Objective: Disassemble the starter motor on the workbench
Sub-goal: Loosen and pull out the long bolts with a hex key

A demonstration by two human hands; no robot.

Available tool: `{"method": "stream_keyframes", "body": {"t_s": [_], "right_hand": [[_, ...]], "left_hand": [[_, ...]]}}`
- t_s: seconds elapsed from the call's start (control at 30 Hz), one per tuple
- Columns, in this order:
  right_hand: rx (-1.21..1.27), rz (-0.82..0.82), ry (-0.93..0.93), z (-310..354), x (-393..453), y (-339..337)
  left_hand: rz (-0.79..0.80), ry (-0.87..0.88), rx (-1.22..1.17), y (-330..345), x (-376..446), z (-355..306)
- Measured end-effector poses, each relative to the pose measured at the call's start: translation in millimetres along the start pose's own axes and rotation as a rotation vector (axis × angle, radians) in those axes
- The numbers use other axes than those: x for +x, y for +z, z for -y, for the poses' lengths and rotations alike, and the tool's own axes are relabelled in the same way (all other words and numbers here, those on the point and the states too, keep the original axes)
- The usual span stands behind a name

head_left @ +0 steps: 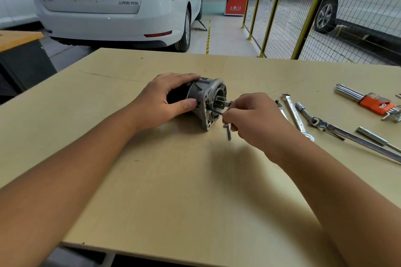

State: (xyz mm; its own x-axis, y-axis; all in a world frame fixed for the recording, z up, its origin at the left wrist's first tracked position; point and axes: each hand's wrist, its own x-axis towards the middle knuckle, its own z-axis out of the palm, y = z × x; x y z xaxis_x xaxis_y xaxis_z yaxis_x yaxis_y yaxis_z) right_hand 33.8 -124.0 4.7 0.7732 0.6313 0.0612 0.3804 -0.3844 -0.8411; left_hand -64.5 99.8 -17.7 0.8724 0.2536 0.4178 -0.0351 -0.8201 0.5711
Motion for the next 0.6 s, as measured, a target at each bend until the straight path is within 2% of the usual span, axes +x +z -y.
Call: {"method": "stream_keyframes", "body": {"t_s": [0.23,0.6], "right_hand": [[-0.072,-0.065,-0.11,-2.9,-0.7,-2.7],[0.104,0.012,0.002,-1.1,-0.8,-6.0]], "left_hand": [[-0.001,0.004,0.008,-0.6,-0.3,-0.9],[0.002,0.008,0.0,-0.3,-0.3,-1.4]]}}
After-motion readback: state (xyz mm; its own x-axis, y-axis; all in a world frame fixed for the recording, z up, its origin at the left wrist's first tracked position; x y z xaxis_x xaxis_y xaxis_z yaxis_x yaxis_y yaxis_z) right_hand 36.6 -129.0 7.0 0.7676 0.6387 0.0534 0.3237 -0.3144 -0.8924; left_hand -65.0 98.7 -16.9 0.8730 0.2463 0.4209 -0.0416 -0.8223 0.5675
